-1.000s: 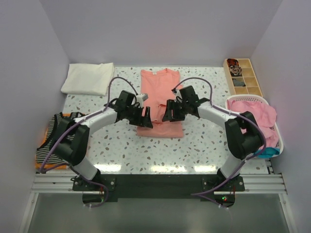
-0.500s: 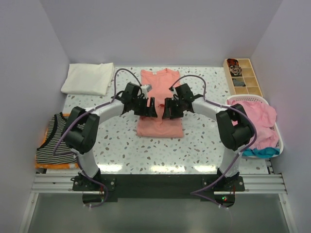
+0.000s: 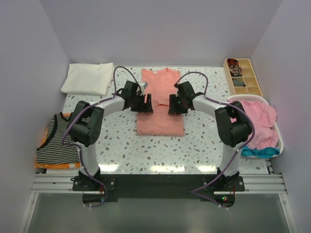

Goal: Fold and stack the t-shirts
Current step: Fold the folded rectangular tshirt in 1/3 of the way

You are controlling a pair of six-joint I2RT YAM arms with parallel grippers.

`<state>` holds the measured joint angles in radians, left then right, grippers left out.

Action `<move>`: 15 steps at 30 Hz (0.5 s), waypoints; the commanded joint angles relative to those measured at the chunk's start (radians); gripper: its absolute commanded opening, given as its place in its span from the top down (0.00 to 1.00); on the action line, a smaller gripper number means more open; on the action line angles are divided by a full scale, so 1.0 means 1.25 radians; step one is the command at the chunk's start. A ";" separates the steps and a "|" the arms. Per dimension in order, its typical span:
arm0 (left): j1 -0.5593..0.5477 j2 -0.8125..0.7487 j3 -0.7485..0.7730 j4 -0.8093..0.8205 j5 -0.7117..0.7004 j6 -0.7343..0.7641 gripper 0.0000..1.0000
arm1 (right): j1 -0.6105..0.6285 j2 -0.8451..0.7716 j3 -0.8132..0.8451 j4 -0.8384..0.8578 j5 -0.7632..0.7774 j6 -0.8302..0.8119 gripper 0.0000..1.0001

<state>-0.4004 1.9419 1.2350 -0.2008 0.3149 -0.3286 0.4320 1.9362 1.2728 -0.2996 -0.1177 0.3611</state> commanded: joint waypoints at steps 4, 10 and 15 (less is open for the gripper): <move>0.021 -0.029 -0.027 0.004 -0.161 0.048 0.21 | -0.023 -0.033 -0.032 0.040 0.114 -0.018 0.45; 0.022 -0.100 -0.056 0.041 -0.209 0.049 0.13 | -0.030 -0.087 -0.079 0.108 0.078 -0.039 0.45; 0.022 -0.250 -0.107 0.076 -0.186 0.019 0.09 | -0.029 -0.201 -0.095 0.101 0.060 -0.045 0.43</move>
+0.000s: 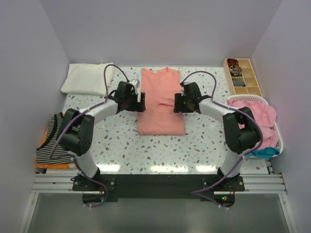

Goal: Fold and stack the t-shirts
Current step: Fold the folded rectangular tshirt in 1/3 of the way, then grab one side of the 2/3 rectangular tshirt with both arms

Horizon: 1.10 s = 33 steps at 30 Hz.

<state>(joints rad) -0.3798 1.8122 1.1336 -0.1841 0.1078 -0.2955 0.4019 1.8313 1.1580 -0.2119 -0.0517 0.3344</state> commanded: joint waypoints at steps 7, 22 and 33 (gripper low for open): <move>0.002 -0.291 -0.238 0.105 0.092 -0.085 0.13 | -0.005 -0.210 -0.051 -0.080 0.028 -0.014 0.42; -0.111 -0.466 -0.685 0.499 -0.047 -0.229 0.20 | -0.012 -0.332 -0.341 0.046 -0.081 0.065 0.42; -0.158 -0.443 -0.718 0.637 -0.075 -0.218 0.53 | -0.021 -0.311 -0.374 0.096 -0.063 0.099 0.44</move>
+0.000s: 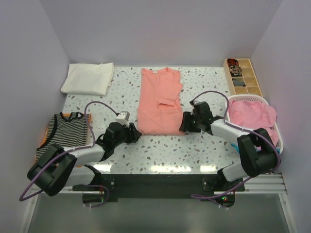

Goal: Fold and stack the t-shirts
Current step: Grab one side of the 2/3 rectangular tshirt with both arms

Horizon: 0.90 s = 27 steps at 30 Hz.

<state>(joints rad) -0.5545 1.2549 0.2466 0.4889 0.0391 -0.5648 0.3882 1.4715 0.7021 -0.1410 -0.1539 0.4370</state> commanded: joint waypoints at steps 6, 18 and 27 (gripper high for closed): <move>-0.031 0.043 0.015 0.114 -0.001 0.008 0.60 | -0.028 0.002 -0.009 0.048 -0.017 0.016 0.46; -0.040 0.082 0.033 0.108 -0.002 0.020 0.80 | -0.044 0.056 -0.022 0.099 -0.104 0.039 0.72; -0.040 0.081 0.082 0.030 -0.059 0.077 1.00 | -0.053 0.032 -0.007 0.058 -0.083 0.009 0.89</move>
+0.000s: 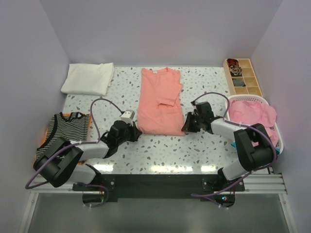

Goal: Fold and stack the t-shirts
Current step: Grab one side of the 2/3 rectangular tshirt with both arms

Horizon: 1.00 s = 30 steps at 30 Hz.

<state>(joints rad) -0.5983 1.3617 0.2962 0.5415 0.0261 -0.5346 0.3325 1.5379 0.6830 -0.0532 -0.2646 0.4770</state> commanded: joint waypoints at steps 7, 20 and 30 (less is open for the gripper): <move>-0.004 -0.023 0.060 -0.099 -0.081 0.091 1.00 | -0.032 -0.051 0.028 -0.074 0.046 -0.061 0.92; -0.004 -0.050 0.061 -0.188 -0.004 0.061 0.65 | -0.060 -0.079 0.055 -0.133 0.054 -0.081 0.55; -0.004 -0.088 0.080 -0.182 -0.040 0.044 0.07 | -0.062 -0.095 0.062 -0.131 -0.036 -0.037 0.49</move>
<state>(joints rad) -0.6044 1.2430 0.3462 0.2935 0.0113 -0.4847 0.2596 1.4307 0.7399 -0.2283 -0.2440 0.4004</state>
